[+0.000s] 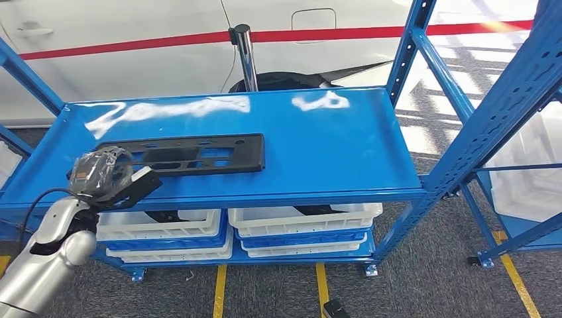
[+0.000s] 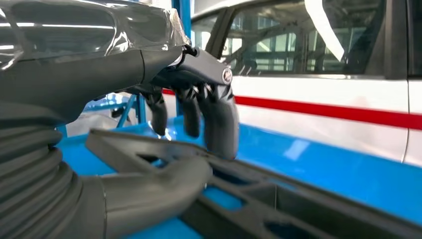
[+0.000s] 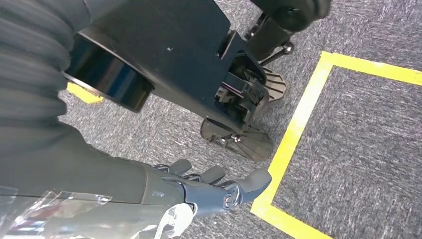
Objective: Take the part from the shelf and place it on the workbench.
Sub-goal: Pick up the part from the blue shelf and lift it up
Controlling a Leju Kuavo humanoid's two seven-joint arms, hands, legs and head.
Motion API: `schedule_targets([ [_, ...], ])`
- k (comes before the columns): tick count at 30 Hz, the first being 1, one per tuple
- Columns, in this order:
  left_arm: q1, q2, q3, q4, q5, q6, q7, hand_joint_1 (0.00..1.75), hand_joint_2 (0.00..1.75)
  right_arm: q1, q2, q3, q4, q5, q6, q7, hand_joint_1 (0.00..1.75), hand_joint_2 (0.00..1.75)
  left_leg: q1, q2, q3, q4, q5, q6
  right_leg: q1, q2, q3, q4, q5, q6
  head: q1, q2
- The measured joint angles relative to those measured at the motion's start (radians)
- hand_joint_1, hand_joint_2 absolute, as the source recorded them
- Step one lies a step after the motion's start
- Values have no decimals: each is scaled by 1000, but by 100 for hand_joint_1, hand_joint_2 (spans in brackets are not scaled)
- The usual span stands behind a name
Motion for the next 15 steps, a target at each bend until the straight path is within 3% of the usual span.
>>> schedule_targets([
  [1, 0, -2, -2, 4, 3, -2, 0, 175, 175, 0, 0, 0, 0, 0, 0, 0, 0, 175, 1, 0, 21, -49, 30, 1, 0, 1, 1, 0, 0, 0, 0, 0],
  [3, -3, -4, -4, 9, 7, -5, 0, 175, 175, 0, 0, 0, 0, -1, 0, 0, 0, 175, -2, 0, 91, -202, 97, 9, 2, 2, 2, 0, -1, 2, 0, 0],
  [5, -8, -5, -4, 12, 13, -8, 0, 175, 175, 0, 0, 0, 0, -1, 0, 0, 0, 175, -8, 1, 133, -292, 124, 18, 4, 2, -1, 1, -1, 7, 0, 0],
  [9, -10, -7, -4, 16, 26, -13, 1, 175, 175, 2, 0, 1, 0, -2, 0, 0, 0, 175, -8, 0, 144, -313, 130, 32, 3, -1, -6, 15, -13, 28, 1, 0],
  [11, -10, -8, -5, 17, 31, -16, 1, 175, 175, 1, 0, 1, 0, -2, 0, 0, 0, 175, -3, 2, 152, -321, 134, 40, 3, -3, -44, 105, -65, 36, 2, 0],
  [13, -8, -9, -9, 18, 39, -21, 1, 175, 175, 1, 0, 1, 0, -2, 0, 0, 0, 175, -3, 2, 153, -321, 133, 44, 2, -4, -111, 244, -124, 40, 3, 0],
  [14, -6, -10, -10, 18, 42, -24, 0, 175, 175, 2, 0, 1, 0, -2, 0, 0, 0, 175, -3, 2, 153, -320, 133, 44, 0, -5, -134, 286, -134, 43, 3, 0],
  [15, -3, -11, -12, 18, 45, -26, 0, 175, 175, 2, -1, 1, 0, -2, 0, 0, 0, 175, -2, 1, 154, -320, 133, 43, -2, -6, -138, 292, -126, 45, 3, 0],
])
